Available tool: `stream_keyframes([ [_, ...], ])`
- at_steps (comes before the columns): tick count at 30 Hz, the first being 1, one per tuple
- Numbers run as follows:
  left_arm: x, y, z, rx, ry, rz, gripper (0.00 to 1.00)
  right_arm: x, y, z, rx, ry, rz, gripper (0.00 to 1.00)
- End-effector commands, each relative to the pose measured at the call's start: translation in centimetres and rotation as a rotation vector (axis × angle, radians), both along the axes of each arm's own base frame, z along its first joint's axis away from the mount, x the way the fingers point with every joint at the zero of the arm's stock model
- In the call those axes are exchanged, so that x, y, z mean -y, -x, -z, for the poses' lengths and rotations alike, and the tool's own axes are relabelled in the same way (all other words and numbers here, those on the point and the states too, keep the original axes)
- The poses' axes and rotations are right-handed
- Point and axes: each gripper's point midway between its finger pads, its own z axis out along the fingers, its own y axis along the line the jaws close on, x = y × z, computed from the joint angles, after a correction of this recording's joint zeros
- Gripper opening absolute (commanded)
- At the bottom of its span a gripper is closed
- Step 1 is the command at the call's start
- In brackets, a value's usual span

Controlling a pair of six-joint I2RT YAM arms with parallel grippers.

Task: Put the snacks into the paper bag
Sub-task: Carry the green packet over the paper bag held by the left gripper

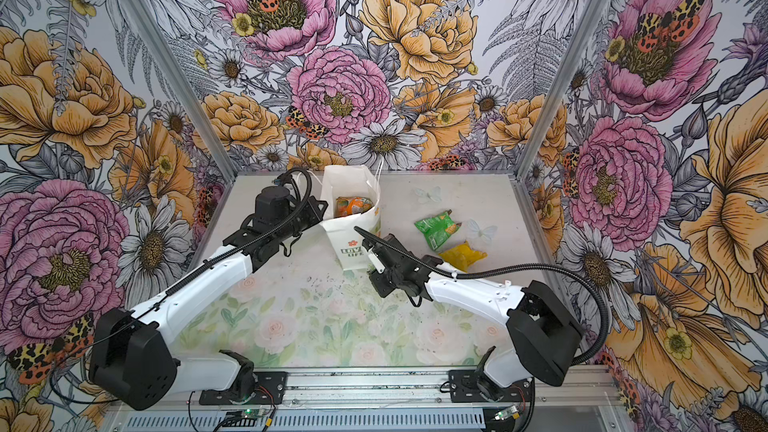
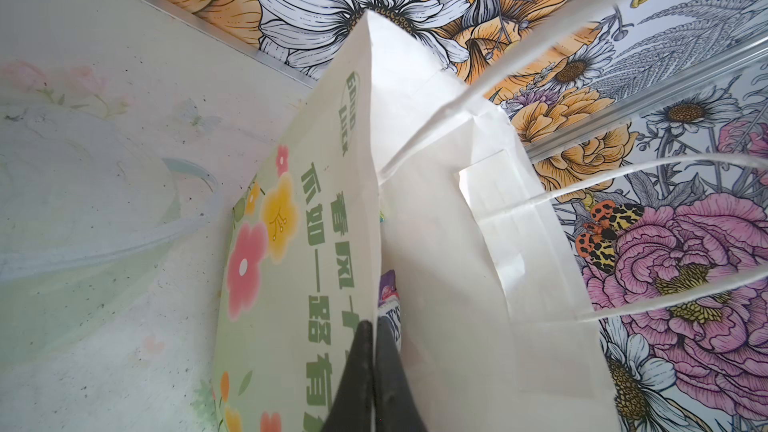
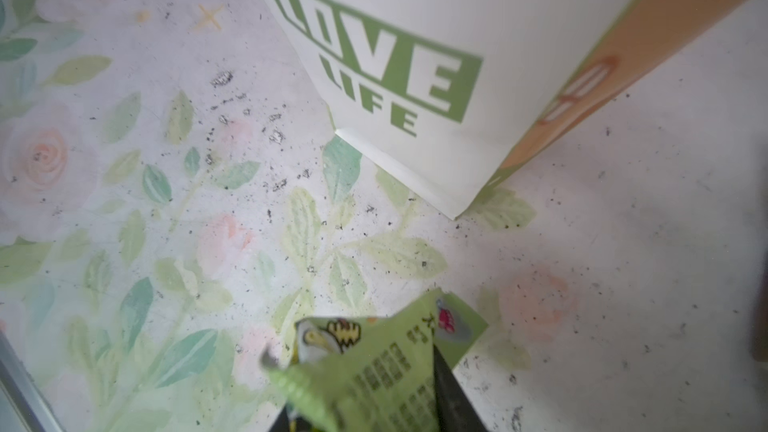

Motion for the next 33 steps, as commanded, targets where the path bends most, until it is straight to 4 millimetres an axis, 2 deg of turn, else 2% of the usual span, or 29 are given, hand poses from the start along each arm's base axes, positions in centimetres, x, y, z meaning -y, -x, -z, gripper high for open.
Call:
stream_keyframes([
  [1,0.0,-0.3,-1.0,0.03,0.015,0.008,0.0,-0.4,0.2,-4.0,0.045,-0.06,-0.027,0.35],
  [8,0.1,-0.2,-1.2,0.035,0.017,0.009,0.0,-0.5,0.7,-9.4,0.098,-0.147,-0.054,0.35],
  [17,0.0,-0.2,-1.3,0.035,0.016,0.006,0.0,-1.0,0.9,-15.1,0.169,-0.238,-0.084,0.35],
  [25,0.1,-0.1,-1.5,0.039,0.017,0.009,0.0,-1.5,0.3,-18.5,0.226,-0.279,-0.1,0.33],
  [33,0.0,0.0,-1.6,0.041,0.017,0.008,0.0,-2.4,-1.5,-21.9,0.278,-0.319,-0.088,0.31],
])
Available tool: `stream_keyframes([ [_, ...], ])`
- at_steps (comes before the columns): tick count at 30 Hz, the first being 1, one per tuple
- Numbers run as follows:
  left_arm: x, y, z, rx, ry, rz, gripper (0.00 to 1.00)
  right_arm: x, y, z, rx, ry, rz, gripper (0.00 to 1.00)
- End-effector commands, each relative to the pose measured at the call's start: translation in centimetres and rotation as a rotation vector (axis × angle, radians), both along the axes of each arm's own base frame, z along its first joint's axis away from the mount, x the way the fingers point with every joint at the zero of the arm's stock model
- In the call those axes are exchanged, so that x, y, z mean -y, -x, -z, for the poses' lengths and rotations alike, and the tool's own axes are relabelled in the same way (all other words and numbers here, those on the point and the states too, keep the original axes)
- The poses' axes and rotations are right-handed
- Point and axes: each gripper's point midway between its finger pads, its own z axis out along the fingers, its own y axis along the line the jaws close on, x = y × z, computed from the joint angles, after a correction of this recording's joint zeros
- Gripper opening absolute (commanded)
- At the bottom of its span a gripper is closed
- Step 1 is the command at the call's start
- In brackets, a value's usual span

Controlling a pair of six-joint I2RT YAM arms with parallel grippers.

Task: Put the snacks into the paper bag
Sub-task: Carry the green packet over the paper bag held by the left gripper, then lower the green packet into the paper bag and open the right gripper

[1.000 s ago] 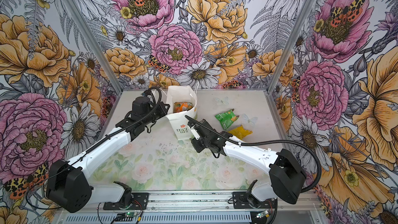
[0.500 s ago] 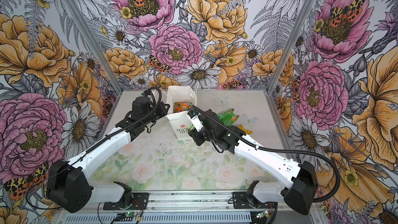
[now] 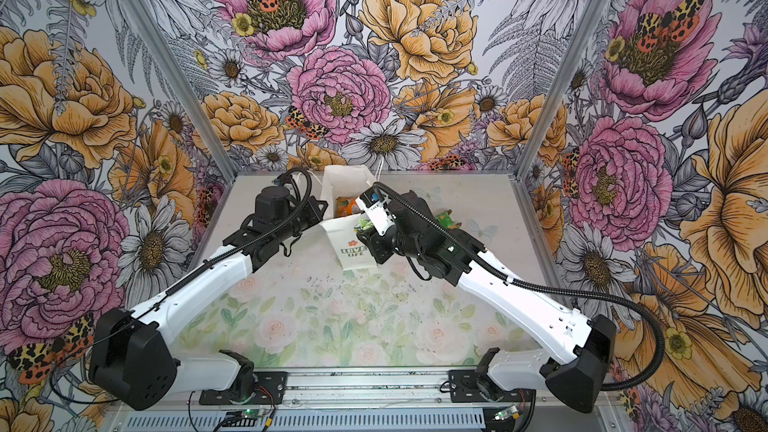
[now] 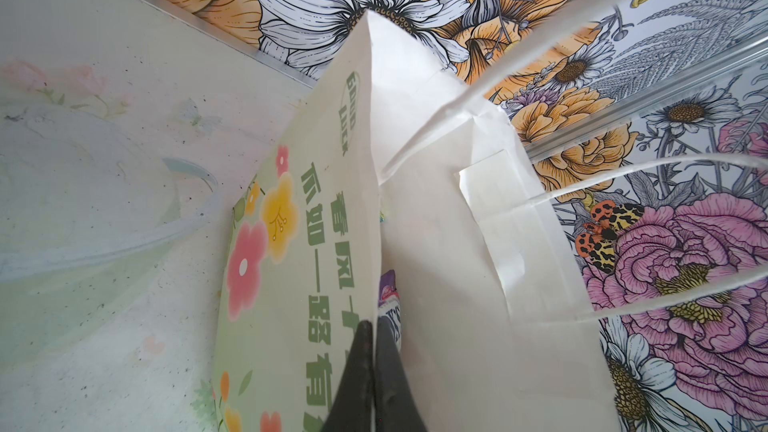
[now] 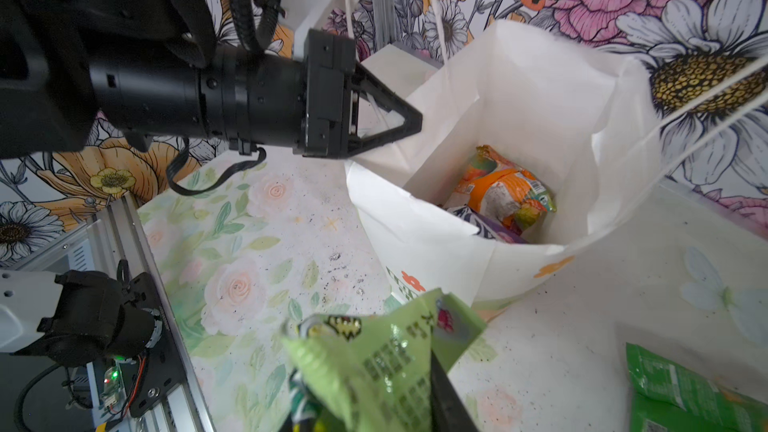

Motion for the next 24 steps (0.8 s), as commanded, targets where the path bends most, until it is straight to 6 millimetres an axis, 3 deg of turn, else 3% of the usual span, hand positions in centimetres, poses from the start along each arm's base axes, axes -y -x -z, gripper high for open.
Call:
stream_keyframes([
  [1,0.0,0.0,-1.6,0.042,0.017,0.006,0.0,-0.4,-1.2,-2.3,0.04,-0.032,0.003,0.31],
  [11,0.2,0.2,-1.9,0.048,0.019,0.011,0.0,-2.0,-6.0,-6.0,0.092,-0.072,0.065,0.3],
  [17,0.1,0.4,-2.0,0.05,0.016,0.009,0.0,-3.3,-9.3,-6.1,0.092,-0.069,0.122,0.29],
  [24,0.0,0.4,-2.1,0.053,0.012,0.003,0.0,-4.0,-13.0,-4.7,0.072,-0.051,0.213,0.28],
])
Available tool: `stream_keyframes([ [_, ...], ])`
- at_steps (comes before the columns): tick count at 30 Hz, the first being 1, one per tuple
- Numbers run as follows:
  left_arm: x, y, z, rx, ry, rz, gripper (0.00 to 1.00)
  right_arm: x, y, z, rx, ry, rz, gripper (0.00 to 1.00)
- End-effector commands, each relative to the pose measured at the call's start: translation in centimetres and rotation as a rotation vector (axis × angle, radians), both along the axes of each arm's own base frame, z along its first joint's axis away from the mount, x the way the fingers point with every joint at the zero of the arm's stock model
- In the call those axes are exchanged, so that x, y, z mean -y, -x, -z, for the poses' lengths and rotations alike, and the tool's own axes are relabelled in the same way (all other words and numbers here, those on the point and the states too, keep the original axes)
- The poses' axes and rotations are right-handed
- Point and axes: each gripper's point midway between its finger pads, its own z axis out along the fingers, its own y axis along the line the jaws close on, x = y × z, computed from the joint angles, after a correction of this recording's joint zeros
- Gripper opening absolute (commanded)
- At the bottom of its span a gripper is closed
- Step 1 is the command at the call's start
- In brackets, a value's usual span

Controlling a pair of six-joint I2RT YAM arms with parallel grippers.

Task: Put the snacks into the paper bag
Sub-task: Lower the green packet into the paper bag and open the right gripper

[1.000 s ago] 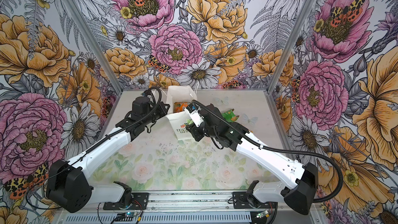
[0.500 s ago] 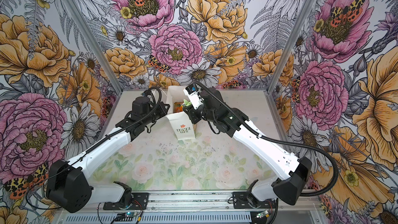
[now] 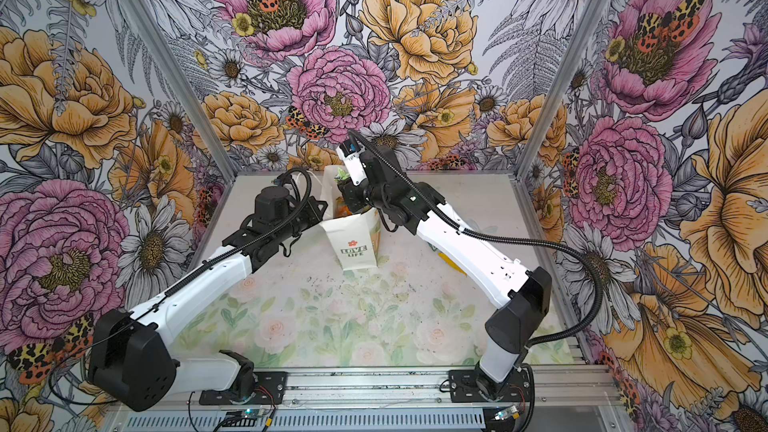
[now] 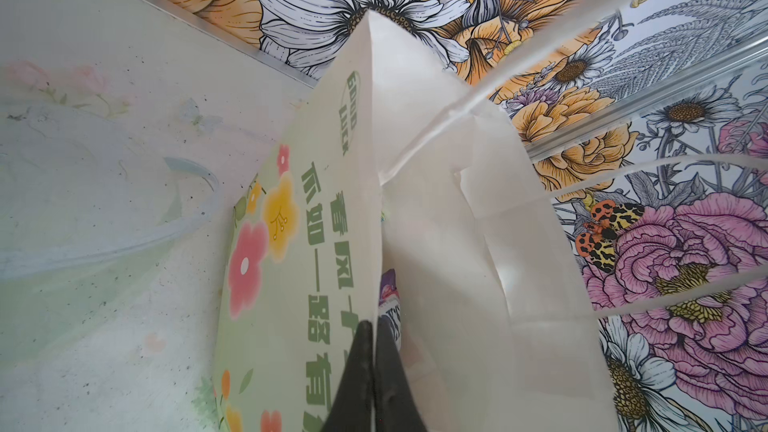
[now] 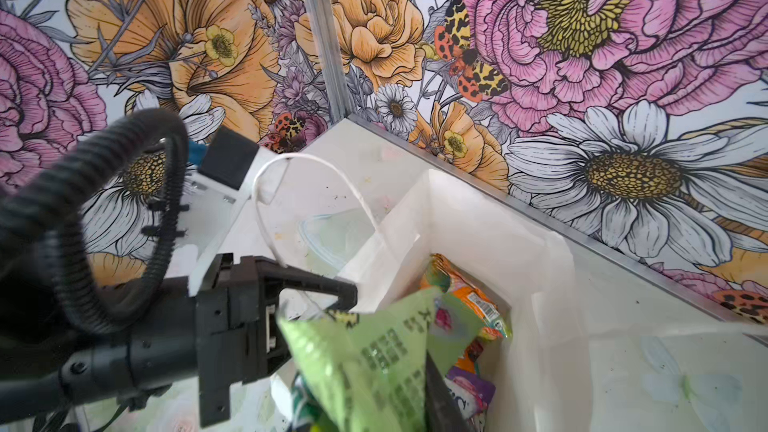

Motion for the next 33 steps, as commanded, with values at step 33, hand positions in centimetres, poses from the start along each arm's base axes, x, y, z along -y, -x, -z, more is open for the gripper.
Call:
stream_keyframes([
  [33,-0.2,0.3,-2.2,0.059,0.01,-0.001,0.0,-3.2,-7.1,4.0,-0.041,0.007,0.126,0.54],
])
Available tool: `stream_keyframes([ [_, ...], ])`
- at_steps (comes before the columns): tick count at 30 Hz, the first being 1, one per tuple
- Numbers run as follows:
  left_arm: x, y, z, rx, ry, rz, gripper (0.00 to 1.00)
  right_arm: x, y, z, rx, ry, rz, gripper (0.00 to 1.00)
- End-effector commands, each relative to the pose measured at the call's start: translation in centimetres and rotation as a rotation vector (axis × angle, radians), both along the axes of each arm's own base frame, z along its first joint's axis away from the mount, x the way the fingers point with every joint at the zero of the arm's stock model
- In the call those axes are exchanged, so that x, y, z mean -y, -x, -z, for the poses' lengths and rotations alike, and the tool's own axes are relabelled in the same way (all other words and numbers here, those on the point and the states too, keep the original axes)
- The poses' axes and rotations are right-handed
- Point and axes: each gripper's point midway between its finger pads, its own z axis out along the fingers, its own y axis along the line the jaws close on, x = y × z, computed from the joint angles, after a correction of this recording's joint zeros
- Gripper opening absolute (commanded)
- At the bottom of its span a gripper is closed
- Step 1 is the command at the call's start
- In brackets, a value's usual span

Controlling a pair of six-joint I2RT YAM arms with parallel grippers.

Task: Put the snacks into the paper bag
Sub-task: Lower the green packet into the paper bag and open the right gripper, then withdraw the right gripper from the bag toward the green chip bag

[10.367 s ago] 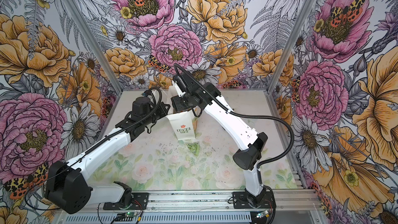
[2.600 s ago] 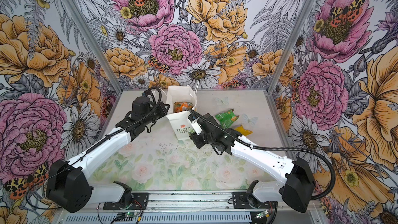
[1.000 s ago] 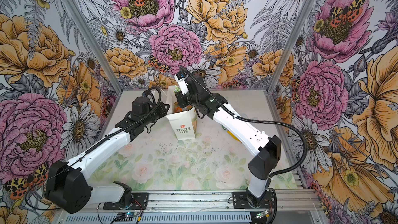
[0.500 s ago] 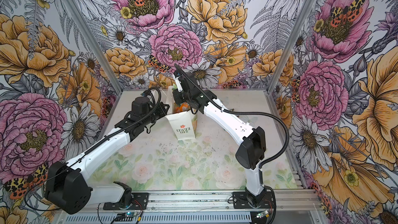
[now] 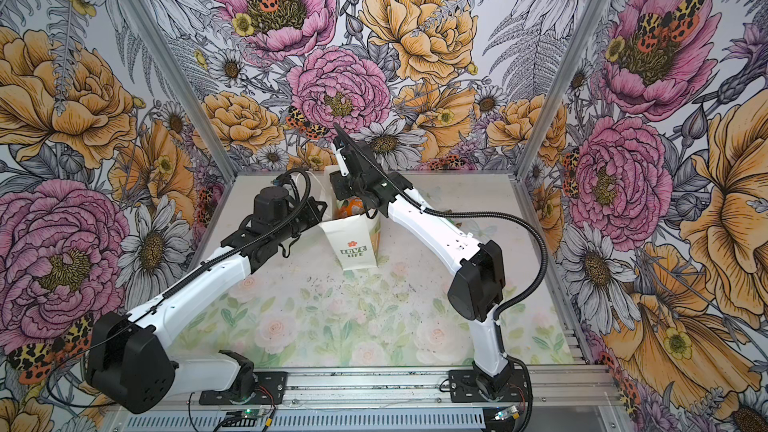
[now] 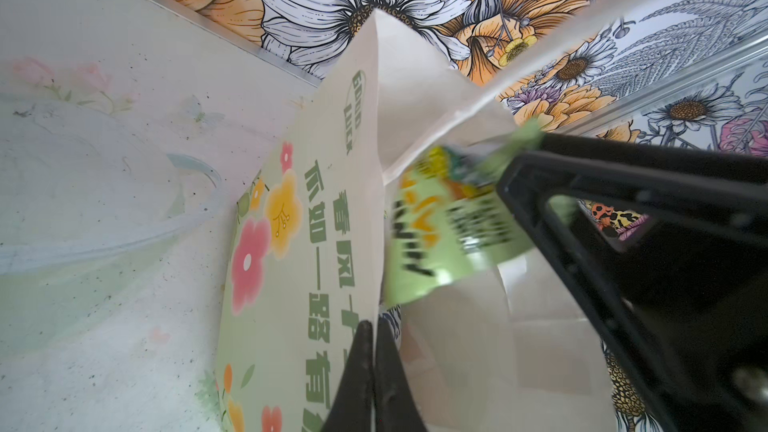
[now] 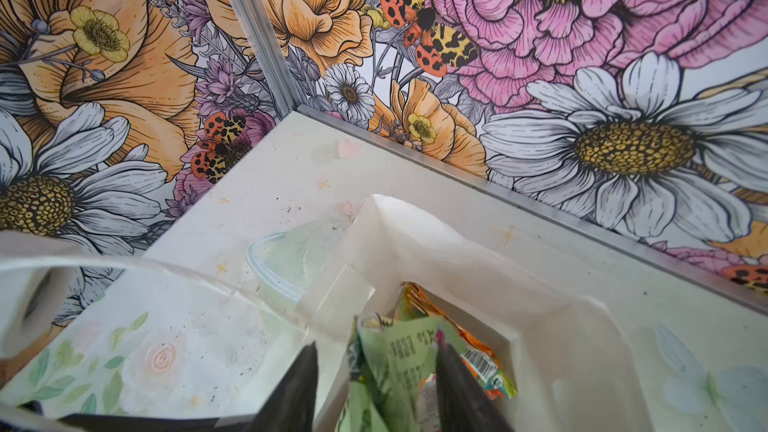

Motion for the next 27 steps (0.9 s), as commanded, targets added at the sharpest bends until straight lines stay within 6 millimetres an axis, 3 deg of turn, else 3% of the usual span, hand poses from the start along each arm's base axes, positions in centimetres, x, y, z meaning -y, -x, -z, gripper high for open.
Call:
stream_keyframes([
  [1,-0.1,0.0,-2.2,0.065,0.013,-0.003,0.0,-0.3,-0.5,-0.9,0.019,-0.019,0.014,0.56],
  [9,0.0,-0.1,-2.1,0.061,0.013,-0.001,0.0,-0.2,0.7,-2.4,0.027,-0.045,-0.021,0.61],
  [27,0.5,0.0,-2.5,0.065,0.009,0.003,0.0,3.6,8.2,-10.9,0.131,-0.143,-0.129,0.68],
])
